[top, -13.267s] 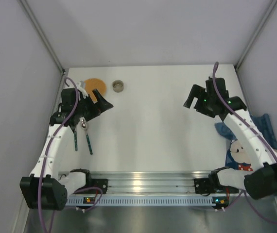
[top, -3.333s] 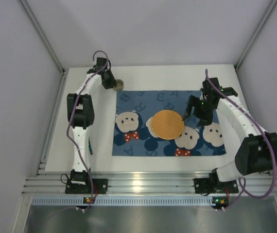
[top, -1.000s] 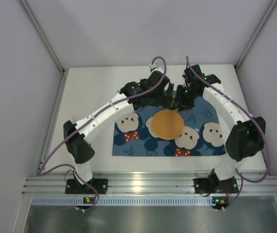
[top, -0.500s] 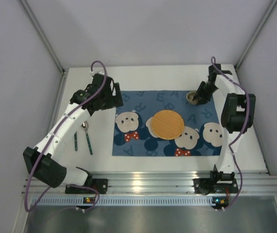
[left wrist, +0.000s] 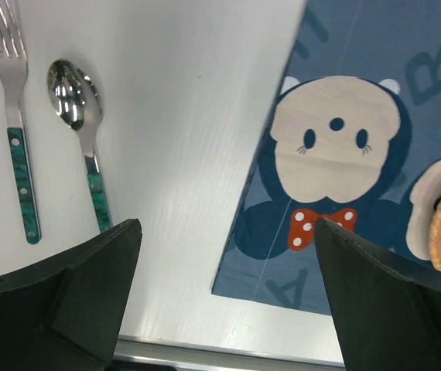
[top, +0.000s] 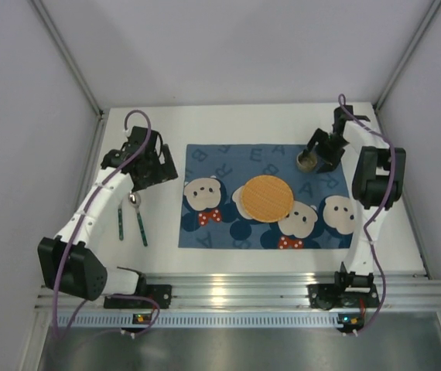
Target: Set the dinner table for one person
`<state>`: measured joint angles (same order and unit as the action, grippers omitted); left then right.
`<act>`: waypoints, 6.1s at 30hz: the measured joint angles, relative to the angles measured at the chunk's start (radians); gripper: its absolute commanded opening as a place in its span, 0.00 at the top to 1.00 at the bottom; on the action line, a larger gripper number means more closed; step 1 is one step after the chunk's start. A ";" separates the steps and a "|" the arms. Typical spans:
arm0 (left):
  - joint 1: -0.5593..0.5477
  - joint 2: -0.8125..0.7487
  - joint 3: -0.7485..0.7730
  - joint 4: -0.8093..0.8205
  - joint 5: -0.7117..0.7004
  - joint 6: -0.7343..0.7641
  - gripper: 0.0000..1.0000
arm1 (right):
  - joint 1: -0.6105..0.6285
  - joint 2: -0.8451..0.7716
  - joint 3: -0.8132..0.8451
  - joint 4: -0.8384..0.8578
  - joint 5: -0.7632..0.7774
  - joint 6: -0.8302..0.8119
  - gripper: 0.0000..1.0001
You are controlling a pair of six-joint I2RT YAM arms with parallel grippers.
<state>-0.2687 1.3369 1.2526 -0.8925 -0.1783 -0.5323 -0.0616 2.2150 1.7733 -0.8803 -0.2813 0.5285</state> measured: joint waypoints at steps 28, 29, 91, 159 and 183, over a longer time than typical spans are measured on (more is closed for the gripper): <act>0.301 0.337 -0.241 0.138 0.005 0.095 0.02 | 0.001 -0.720 -0.545 -0.033 -0.039 0.002 0.22; 0.307 0.341 -0.239 0.142 0.015 0.100 0.02 | 0.001 -0.723 -0.558 -0.038 -0.040 0.001 0.24; -0.653 1.030 0.793 0.379 0.361 -0.270 1.00 | 0.014 -1.337 -0.456 -0.434 0.019 0.024 0.00; 0.521 0.229 -0.157 0.043 -0.017 0.204 0.39 | 0.014 -1.249 -0.498 -0.444 -0.052 0.027 0.00; 0.559 0.492 -0.082 0.040 0.067 0.222 1.00 | 0.014 -1.179 -0.506 -0.429 -0.005 0.044 0.00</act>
<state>0.2901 1.8294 1.1706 -0.8528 -0.1112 -0.3099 -0.0475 1.0359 1.2675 -1.3090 -0.2867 0.5724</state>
